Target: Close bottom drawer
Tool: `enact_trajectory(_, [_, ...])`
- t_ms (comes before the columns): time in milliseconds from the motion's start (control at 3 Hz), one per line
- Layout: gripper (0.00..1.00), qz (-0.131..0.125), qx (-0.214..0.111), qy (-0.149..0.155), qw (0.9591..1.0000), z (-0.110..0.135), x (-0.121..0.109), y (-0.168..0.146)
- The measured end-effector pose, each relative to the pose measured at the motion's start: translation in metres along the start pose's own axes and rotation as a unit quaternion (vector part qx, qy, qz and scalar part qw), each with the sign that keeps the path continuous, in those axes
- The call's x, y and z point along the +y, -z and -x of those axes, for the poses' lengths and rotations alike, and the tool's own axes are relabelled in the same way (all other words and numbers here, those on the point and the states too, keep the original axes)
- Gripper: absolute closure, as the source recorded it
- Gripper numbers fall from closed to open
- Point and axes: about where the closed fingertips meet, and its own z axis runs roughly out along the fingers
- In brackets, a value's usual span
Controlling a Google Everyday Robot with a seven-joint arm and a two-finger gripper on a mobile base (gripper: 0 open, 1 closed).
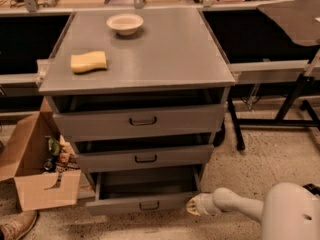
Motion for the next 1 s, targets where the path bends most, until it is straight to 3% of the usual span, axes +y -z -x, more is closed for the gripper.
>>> enact_trajectory(333, [1.0, -0.019, -0.006, -0.012, 0.9997, -0.0028, -0.0108, 0.0041])
enact_trajectory(667, [0.83, -0.019, -0.006, -0.012, 0.9997, -0.0028, -0.0108, 0.0041])
enact_trajectory(1000, [0.54, -0.019, -0.006, -0.012, 0.9997, -0.0028, -0.0108, 0.0041])
